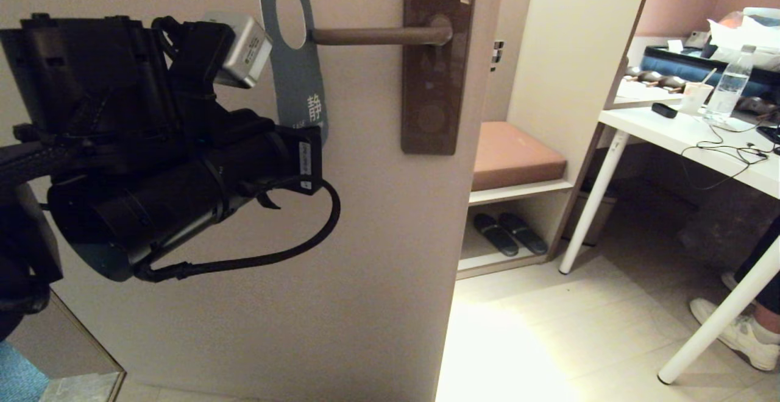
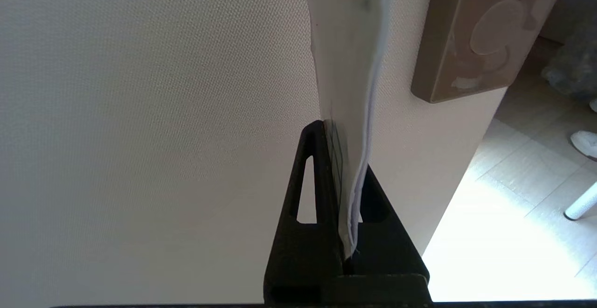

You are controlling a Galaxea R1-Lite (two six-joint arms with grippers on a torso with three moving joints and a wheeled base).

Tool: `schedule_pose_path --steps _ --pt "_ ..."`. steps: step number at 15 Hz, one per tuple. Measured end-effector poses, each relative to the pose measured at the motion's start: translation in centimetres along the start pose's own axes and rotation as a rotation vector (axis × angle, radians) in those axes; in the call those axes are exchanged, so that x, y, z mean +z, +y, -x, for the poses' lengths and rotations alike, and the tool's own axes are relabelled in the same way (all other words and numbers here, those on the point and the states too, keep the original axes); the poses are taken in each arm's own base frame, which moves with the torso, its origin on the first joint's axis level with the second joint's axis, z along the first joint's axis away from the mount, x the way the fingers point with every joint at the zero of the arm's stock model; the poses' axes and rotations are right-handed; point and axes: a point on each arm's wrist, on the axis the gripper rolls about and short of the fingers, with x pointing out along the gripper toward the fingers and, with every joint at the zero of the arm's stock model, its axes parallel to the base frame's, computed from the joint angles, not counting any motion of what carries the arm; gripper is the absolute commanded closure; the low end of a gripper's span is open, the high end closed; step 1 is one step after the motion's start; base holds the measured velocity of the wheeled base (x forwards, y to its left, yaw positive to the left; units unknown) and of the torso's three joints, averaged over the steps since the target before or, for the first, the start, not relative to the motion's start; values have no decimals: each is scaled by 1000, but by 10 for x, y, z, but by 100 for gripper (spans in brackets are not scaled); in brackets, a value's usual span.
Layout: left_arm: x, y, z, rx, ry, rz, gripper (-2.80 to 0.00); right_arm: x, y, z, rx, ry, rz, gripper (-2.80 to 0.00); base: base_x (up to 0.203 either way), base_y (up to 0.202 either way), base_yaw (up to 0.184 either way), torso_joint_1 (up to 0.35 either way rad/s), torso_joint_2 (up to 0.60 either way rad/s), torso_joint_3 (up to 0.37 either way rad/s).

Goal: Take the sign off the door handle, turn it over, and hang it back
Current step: Hang the sign back with the other side facing out

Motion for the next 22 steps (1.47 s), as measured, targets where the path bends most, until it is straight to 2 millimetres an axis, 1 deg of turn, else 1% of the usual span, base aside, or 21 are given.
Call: schedule_pose_path --steps 5,14,18,22 --pt "-3 -4 -8 -7 13 -6 0 0 0 0 0 0 0 0 0 0 0 0 0 0" --pt "-3 -15 -8 -41 13 -6 0 0 0 0 -1 0 0 0 0 0 0 0 0 0" --pt "-3 -15 -8 -43 13 1 0 0 0 0 -1 0 0 0 0 0 0 0 0 0" --pt "-6 -10 -11 -28 25 1 0 0 0 0 0 0 0 0 0 0 0 0 0 0"
